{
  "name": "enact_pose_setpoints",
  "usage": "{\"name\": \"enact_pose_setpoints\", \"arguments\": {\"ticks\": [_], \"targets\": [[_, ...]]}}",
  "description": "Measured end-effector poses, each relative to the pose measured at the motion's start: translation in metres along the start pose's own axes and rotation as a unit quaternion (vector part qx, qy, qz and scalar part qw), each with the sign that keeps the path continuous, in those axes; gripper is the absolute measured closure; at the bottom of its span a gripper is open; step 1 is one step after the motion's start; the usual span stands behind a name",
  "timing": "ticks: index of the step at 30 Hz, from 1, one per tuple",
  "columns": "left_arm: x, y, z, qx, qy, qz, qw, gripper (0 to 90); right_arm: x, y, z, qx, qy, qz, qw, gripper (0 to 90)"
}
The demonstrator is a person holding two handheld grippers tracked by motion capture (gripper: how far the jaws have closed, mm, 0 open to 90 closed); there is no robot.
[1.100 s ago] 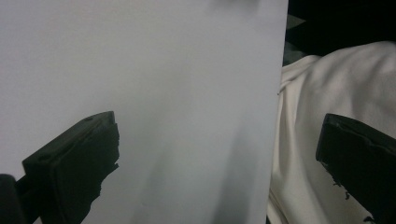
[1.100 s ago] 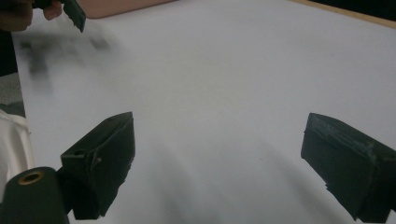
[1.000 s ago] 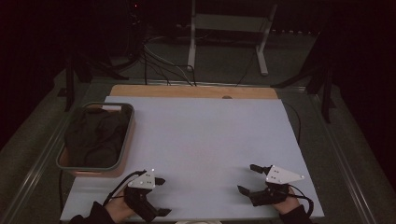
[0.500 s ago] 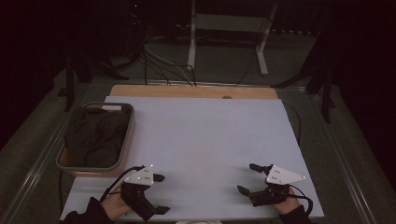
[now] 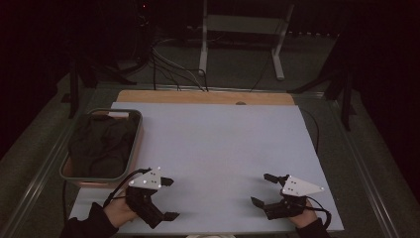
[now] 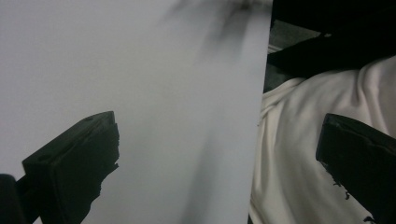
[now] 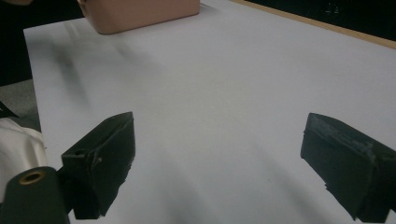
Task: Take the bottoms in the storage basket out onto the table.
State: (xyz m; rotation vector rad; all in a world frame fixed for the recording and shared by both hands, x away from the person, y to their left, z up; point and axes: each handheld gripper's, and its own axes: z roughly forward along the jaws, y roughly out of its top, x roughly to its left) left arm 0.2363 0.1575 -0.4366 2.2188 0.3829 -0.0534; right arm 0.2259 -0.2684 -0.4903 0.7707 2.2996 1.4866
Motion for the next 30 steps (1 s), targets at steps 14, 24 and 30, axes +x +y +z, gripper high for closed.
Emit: {"name": "enact_pose_setpoints", "arguments": {"ticks": [14, 24, 30], "targets": [[0.003, 0.014, -0.013, 0.001, 0.009, 0.008, 0.9999, 0.3, 0.000, 0.001, 0.001, -0.005, 0.001, 0.001, 1.0000, 10.0], [0.011, 0.024, -0.032, -0.006, 0.028, 0.006, 0.9996, 0.3, 0.002, 0.002, 0.002, -0.002, 0.002, -0.003, 1.0000, 10.0], [0.012, 0.027, -0.040, -0.011, 0.043, 0.004, 0.9990, 0.3, 0.001, 0.002, 0.002, -0.002, 0.003, -0.003, 1.0000, 10.0]]}}
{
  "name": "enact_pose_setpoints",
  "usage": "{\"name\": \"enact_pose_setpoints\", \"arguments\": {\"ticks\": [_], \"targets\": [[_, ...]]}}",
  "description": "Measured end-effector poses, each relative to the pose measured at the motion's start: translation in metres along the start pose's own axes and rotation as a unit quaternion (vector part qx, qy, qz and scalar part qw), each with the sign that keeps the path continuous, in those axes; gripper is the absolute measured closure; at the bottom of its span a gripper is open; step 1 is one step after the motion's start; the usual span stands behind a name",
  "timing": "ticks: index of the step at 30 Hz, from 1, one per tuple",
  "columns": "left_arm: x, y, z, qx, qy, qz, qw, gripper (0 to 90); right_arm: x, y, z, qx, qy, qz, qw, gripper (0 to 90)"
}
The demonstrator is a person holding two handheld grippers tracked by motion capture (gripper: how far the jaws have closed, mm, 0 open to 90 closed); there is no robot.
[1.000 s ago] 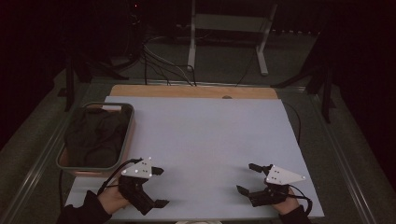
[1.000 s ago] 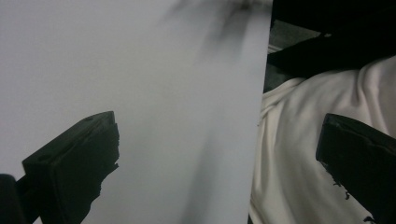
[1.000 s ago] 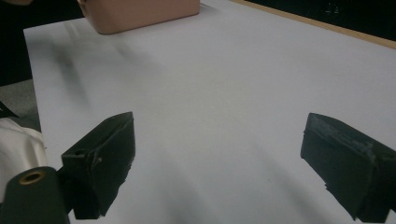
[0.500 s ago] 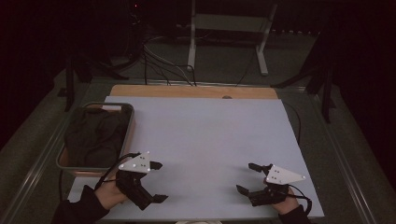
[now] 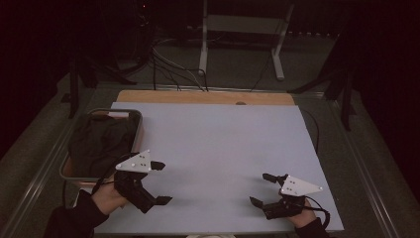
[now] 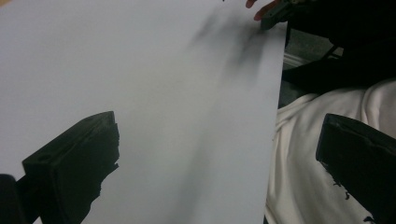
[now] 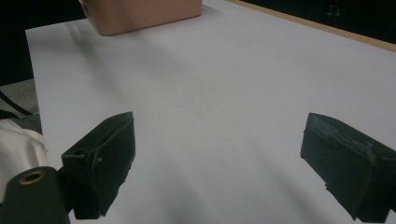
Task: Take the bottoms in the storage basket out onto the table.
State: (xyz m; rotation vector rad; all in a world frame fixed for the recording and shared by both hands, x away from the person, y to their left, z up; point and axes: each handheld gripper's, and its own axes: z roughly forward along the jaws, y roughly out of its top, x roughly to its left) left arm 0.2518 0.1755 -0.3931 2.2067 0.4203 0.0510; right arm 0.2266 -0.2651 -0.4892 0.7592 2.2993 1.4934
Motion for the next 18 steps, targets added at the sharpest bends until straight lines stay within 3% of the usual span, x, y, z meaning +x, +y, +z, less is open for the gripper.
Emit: {"name": "enact_pose_setpoints", "arguments": {"ticks": [7, 18], "targets": [[0.006, 0.002, -0.010, 0.000, 0.008, -0.004, 1.0000, 0.3, 0.000, 0.000, 0.000, -0.001, 0.001, 0.000, 1.0000, 10.0], [0.022, -0.003, -0.029, -0.005, 0.039, -0.022, 0.9990, 0.3, 0.000, 0.000, 0.001, 0.000, 0.001, -0.001, 1.0000, 10.0]]}}
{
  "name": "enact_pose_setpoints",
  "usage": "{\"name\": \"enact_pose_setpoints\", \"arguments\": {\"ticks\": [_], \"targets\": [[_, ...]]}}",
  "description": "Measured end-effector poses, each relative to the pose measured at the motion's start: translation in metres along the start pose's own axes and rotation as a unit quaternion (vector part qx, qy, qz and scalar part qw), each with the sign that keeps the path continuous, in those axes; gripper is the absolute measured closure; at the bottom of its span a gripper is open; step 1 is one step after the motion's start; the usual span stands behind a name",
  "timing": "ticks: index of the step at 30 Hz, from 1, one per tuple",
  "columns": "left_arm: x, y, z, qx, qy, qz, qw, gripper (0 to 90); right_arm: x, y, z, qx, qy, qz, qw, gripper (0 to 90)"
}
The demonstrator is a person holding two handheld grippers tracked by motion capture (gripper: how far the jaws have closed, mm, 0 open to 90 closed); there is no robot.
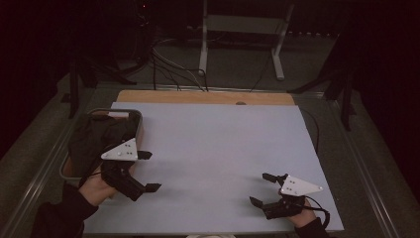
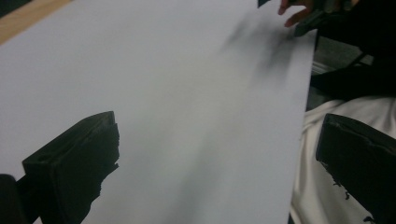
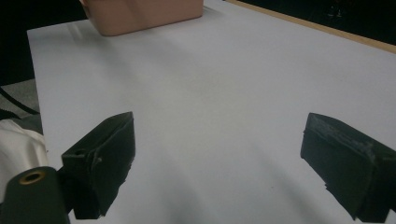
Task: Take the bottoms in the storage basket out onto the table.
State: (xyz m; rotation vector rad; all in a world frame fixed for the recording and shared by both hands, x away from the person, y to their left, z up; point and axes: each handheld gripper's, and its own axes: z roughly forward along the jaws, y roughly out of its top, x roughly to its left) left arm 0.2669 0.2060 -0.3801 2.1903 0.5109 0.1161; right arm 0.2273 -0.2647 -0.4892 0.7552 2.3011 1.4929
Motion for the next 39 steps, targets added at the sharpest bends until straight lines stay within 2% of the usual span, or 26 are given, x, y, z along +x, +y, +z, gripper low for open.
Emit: {"name": "enact_pose_setpoints", "arguments": {"ticks": [13, 22, 24, 28, 35, 39], "targets": [[0.011, -0.005, -0.023, -0.007, 0.037, -0.012, 0.9992, 0.4, 0.000, 0.000, 0.001, -0.001, 0.001, -0.001, 1.0000, 10.0], [0.026, -0.013, -0.045, -0.010, 0.070, -0.034, 0.9969, 0.4, 0.000, 0.000, 0.002, 0.001, 0.004, 0.001, 1.0000, 10.0], [0.030, -0.015, -0.050, -0.011, 0.082, -0.040, 0.9958, 0.4, 0.000, 0.000, 0.002, 0.000, 0.005, 0.002, 1.0000, 10.0], [0.038, -0.020, -0.060, -0.018, 0.091, -0.052, 0.9944, 0.3, 0.000, 0.000, 0.003, 0.000, 0.005, 0.002, 1.0000, 10.0], [0.059, -0.035, -0.070, -0.006, 0.136, -0.074, 0.9879, 0.4, 0.001, 0.000, 0.004, 0.006, 0.006, -0.003, 1.0000, 10.0], [0.069, -0.041, -0.076, -0.004, 0.152, -0.088, 0.9844, 0.4, 0.002, 0.000, 0.005, 0.008, 0.005, -0.007, 0.9999, 10.0]]}}
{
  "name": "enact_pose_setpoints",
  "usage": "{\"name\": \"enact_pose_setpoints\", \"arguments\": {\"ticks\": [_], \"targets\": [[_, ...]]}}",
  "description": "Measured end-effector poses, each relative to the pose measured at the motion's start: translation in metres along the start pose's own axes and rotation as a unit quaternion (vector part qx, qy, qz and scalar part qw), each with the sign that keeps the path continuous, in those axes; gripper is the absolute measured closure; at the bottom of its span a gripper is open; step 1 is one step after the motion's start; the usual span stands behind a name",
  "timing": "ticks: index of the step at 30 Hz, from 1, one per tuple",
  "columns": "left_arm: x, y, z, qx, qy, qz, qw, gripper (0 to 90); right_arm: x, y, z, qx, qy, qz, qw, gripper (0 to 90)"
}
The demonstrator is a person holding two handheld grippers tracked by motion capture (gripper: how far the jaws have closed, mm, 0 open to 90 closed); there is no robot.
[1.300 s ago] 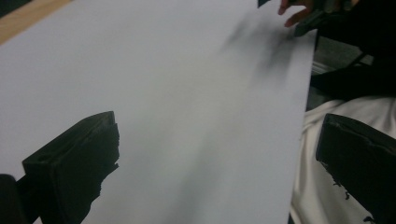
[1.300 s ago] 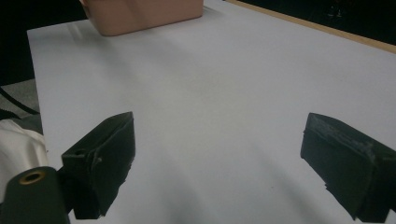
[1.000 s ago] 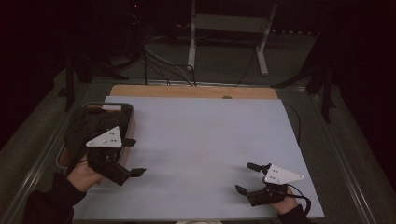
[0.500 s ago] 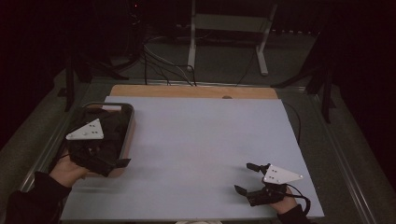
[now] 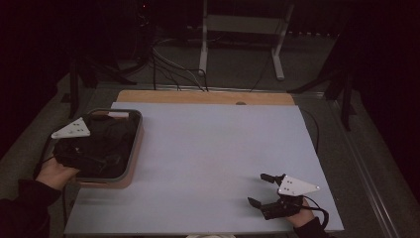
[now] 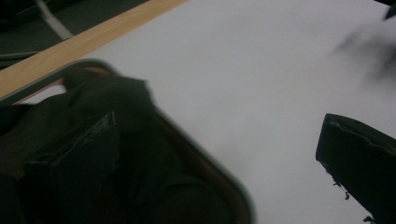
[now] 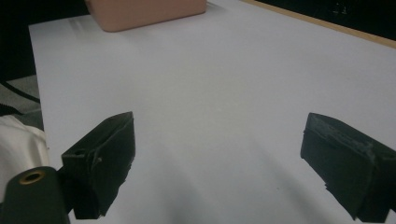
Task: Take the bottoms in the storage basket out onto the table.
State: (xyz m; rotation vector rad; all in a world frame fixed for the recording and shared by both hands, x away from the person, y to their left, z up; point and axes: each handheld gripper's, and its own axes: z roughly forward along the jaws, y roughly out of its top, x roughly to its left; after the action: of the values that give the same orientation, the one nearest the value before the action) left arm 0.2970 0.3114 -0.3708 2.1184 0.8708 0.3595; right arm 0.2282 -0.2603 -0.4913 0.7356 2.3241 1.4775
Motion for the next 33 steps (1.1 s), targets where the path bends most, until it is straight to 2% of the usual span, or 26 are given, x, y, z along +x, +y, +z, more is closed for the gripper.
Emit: {"name": "enact_pose_setpoints", "arguments": {"ticks": [7, 12, 14, 20, 25, 27, 28, 30, 32, 33], "targets": [[0.017, -0.010, 0.000, 0.007, 0.041, -0.012, 0.9991, 0.3, 0.000, 0.000, 0.000, 0.001, 0.001, 0.000, 1.0000, 10.0], [0.032, -0.020, 0.005, 0.020, 0.064, -0.039, 0.9970, 0.3, 0.000, 0.000, 0.000, 0.001, 0.002, 0.001, 1.0000, 10.0], [0.035, -0.024, 0.009, 0.028, 0.065, -0.045, 0.9965, 0.3, 0.000, 0.000, 0.000, 0.003, 0.001, 0.000, 1.0000, 10.0], [0.040, -0.031, 0.026, 0.050, 0.082, -0.053, 0.9940, 0.3, 0.000, 0.000, 0.000, 0.002, 0.001, 0.001, 1.0000, 10.0], [0.039, -0.028, 0.036, 0.054, 0.099, -0.049, 0.9925, 0.3, 0.000, 0.000, 0.000, 0.002, 0.002, 0.001, 1.0000, 10.0], [0.039, -0.027, 0.042, 0.065, 0.117, -0.044, 0.9900, 0.2, 0.000, 0.000, 0.000, 0.001, 0.003, 0.001, 1.0000, 10.0], [0.039, -0.027, 0.044, 0.068, 0.119, -0.043, 0.9897, 0.2, 0.001, 0.000, 0.000, 0.000, 0.004, 0.001, 1.0000, 10.0], [0.039, -0.026, 0.050, 0.081, 0.139, -0.036, 0.9864, 0.2, 0.001, 0.000, 0.000, 0.000, 0.005, 0.000, 1.0000, 10.0], [0.038, -0.026, 0.053, 0.084, 0.142, -0.033, 0.9858, 0.2, 0.001, 0.000, 0.001, 0.000, 0.005, -0.001, 1.0000, 10.0], [0.039, -0.025, 0.059, 0.094, 0.151, -0.032, 0.9836, 0.1, 0.001, 0.000, 0.001, 0.000, 0.006, 0.000, 1.0000, 10.0]]}}
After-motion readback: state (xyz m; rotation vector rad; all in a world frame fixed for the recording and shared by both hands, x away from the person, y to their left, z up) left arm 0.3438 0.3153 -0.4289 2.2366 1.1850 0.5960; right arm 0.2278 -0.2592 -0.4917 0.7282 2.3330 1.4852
